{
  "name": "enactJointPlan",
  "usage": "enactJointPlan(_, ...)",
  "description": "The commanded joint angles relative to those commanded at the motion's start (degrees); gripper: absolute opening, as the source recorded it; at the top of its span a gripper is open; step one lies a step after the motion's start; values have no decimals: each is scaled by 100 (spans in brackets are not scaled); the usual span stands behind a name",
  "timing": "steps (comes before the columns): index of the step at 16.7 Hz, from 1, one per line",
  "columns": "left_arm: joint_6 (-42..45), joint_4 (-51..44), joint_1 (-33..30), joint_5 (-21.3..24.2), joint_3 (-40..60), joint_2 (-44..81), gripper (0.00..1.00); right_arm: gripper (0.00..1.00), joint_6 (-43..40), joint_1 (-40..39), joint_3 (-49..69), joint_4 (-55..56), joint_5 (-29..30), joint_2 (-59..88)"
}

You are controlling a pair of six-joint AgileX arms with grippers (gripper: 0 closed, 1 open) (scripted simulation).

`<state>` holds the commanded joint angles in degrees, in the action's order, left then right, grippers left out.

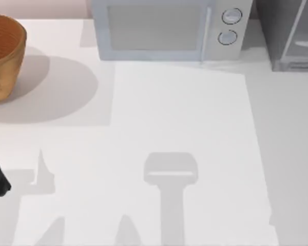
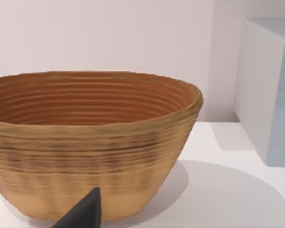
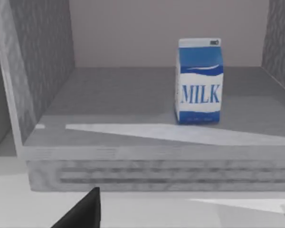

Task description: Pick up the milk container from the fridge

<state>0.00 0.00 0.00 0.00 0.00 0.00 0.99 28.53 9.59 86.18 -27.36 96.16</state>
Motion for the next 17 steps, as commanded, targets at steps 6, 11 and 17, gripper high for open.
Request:
enactJointPlan(6, 0, 0, 0, 0, 0, 0, 100, 100, 4, 204, 97, 654, -209, 659)
enactJointPlan(11, 0, 0, 0, 0, 0, 0, 100, 100, -2, 165, 152, 621, -174, 712)
enactJointPlan(17, 0, 0, 0, 0, 0, 0, 100, 100, -58, -181, 1776, 104, 288, 1811)
